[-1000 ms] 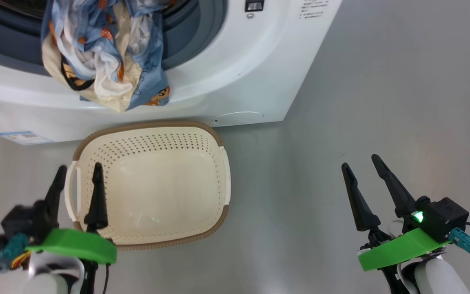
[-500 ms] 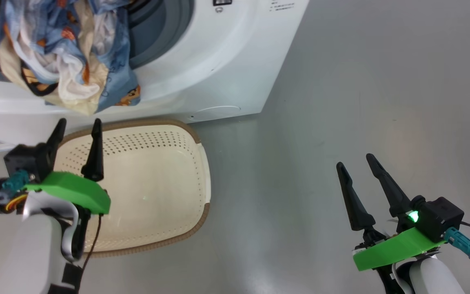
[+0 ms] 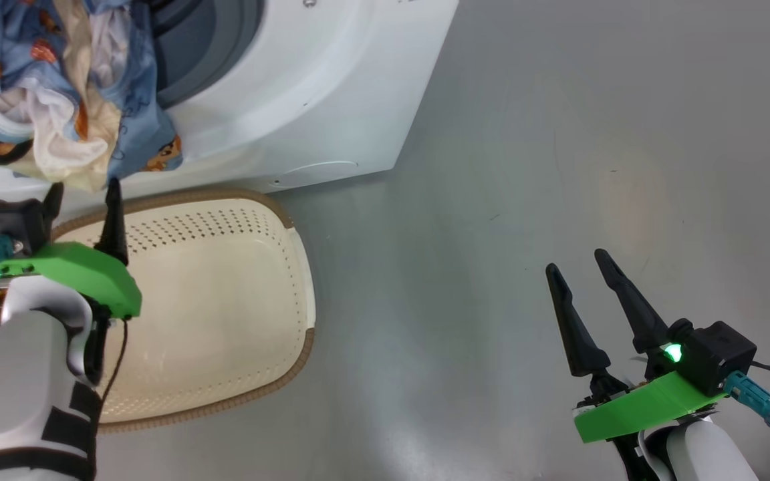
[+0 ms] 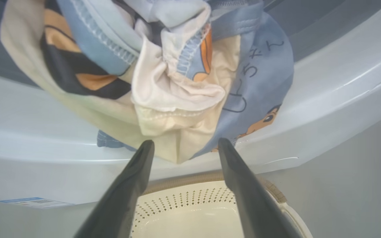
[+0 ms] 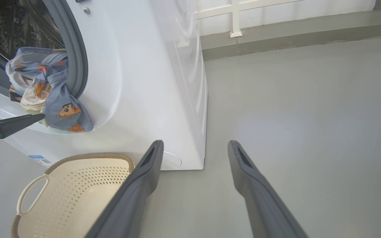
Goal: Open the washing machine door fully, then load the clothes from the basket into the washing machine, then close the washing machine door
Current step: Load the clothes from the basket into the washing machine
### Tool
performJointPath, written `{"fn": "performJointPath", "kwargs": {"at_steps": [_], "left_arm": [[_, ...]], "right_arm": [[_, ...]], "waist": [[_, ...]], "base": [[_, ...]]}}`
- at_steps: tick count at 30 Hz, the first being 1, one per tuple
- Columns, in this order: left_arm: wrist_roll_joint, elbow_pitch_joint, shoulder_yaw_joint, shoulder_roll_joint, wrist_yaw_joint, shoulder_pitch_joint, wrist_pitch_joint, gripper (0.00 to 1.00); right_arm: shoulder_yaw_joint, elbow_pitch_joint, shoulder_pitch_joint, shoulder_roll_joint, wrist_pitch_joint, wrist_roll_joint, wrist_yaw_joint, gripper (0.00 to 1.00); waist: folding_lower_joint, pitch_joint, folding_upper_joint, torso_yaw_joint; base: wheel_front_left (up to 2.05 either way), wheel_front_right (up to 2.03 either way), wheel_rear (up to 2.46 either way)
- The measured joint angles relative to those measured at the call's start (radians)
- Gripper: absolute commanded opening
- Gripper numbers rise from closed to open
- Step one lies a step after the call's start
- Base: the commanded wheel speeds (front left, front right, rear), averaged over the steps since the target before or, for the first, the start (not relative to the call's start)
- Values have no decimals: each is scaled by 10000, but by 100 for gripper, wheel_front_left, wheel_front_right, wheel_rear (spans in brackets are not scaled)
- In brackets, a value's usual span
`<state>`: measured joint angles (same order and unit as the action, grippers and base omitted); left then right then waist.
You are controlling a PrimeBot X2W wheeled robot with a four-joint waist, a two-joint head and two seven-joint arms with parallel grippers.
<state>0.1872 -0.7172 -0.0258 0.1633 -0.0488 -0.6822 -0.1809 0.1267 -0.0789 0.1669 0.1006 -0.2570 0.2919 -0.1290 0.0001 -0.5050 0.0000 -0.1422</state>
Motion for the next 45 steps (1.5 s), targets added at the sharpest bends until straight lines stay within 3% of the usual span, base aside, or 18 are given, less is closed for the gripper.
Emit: {"fn": "performJointPath", "kwargs": {"at_steps": [16,17,19,20,22,38,45], "left_arm": [[13,-2236,25,94,-173,-1482,-646,100],[13,-2257,27,94,-173,-1498,-656,90],[13,-2276,38,105,-173,-1581,-667,54],[15,-2272,48,105,-173,-1632,-673,46],[25,-2194,84,104,-174,-1656,-683,0],[119,-134,487,-102,-188,-884,-744,0],[75,265,512,90,-263,-953,-744,0]], "right_arm": [[234,13,106,6,0,0,0,100],[234,13,133,8,0,0,0,100],[234,15,149,12,0,0,-2,100],[234,15,149,12,0,0,-2,100],[232,15,149,12,0,0,0,100],[226,8,148,0,0,0,0,100],[307,-17,149,-21,0,2,0,100]], "waist": [[0,-205,0,-351],[0,-208,0,-363],[0,-223,0,-379],[0,-232,0,-383],[0,-243,0,-380],[-1,-136,0,-110],[-1,-130,0,-111]], "base": [[0,0,0],[0,0,0],[0,0,0],[0,0,0],[0,0,0],[0,0,0],[0,0,0]]}}
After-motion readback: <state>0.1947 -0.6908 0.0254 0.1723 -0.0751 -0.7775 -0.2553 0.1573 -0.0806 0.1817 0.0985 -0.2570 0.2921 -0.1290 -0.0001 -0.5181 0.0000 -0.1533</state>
